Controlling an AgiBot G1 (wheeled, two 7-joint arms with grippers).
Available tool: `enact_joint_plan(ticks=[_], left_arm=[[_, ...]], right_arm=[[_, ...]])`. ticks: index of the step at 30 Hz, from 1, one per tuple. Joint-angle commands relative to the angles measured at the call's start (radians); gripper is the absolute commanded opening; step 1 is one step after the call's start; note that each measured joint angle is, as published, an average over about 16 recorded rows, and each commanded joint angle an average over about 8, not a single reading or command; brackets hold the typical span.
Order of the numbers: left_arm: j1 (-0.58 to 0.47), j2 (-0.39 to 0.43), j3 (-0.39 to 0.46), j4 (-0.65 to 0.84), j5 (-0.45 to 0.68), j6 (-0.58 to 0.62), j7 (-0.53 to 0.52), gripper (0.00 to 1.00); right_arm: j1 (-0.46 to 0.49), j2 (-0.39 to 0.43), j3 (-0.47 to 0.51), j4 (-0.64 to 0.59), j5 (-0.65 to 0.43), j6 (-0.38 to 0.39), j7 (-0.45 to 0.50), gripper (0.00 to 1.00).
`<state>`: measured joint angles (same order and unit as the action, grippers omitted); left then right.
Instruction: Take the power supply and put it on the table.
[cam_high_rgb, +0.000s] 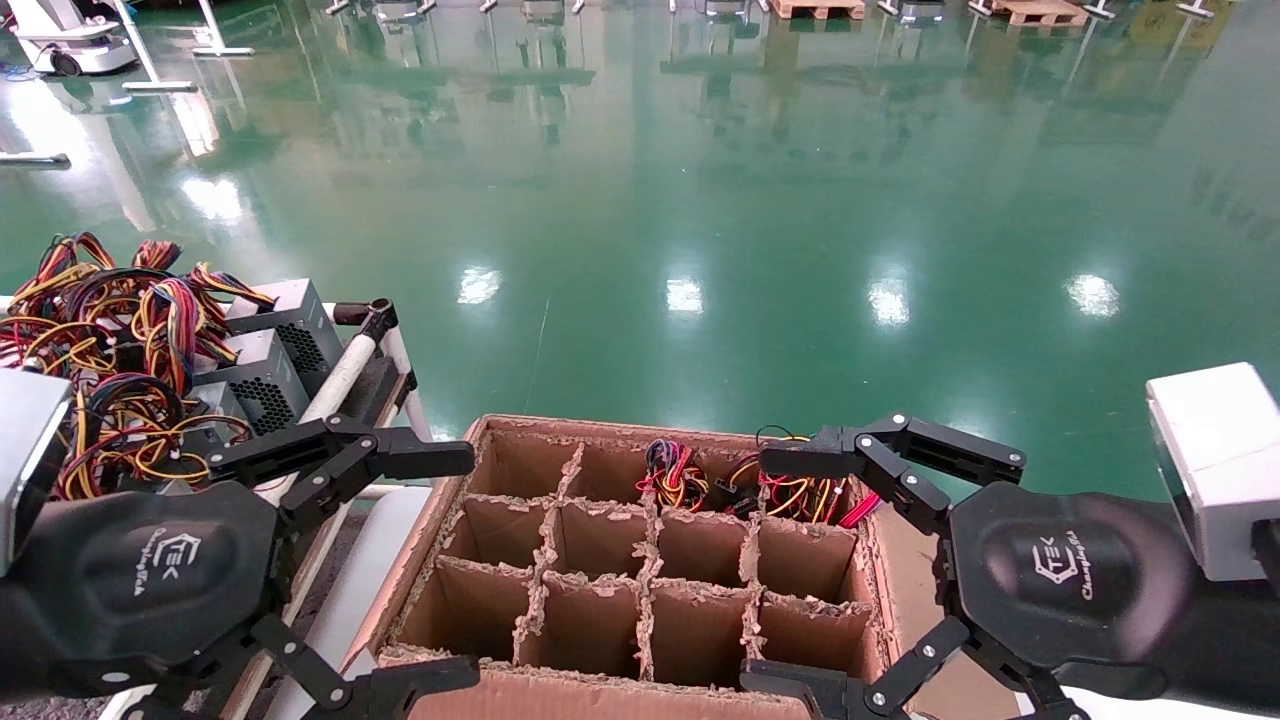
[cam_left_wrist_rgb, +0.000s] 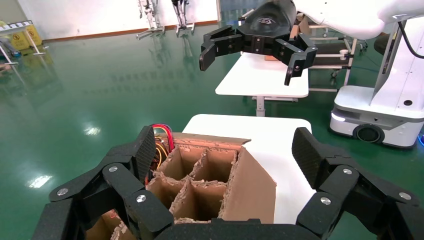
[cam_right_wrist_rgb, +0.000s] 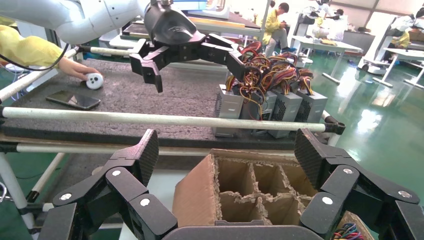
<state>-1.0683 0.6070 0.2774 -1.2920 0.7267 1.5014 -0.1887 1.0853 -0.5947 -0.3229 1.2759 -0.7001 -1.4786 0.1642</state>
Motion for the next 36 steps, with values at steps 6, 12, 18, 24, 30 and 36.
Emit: enact_joint_plan(ticks=[6, 12, 18, 24, 30, 36], left_arm=[[-0.004, 0.003, 0.001, 0.005, 0.002, -0.004, 0.000, 1.00], [-0.005, 0.004, 0.002, 0.007, 0.003, -0.005, 0.001, 1.00], [-0.006, 0.004, 0.002, 0.009, 0.004, -0.006, 0.001, 1.00], [-0.007, 0.004, 0.002, 0.009, 0.004, -0.007, 0.001, 1.00], [-0.007, 0.005, 0.003, 0.010, 0.005, -0.007, 0.002, 1.00], [-0.007, 0.005, 0.003, 0.010, 0.005, -0.008, 0.002, 1.00]], right_arm=[[0.000, 0.000, 0.000, 0.000, 0.000, 0.000, 0.000, 1.00], [0.000, 0.000, 0.000, 0.000, 0.000, 0.000, 0.000, 1.00], [0.000, 0.000, 0.000, 0.000, 0.000, 0.000, 0.000, 1.00], [0.000, 0.000, 0.000, 0.000, 0.000, 0.000, 0.000, 1.00], [0.000, 0.000, 0.000, 0.000, 0.000, 0.000, 0.000, 1.00], [0.000, 0.000, 0.000, 0.000, 0.000, 0.000, 0.000, 1.00]])
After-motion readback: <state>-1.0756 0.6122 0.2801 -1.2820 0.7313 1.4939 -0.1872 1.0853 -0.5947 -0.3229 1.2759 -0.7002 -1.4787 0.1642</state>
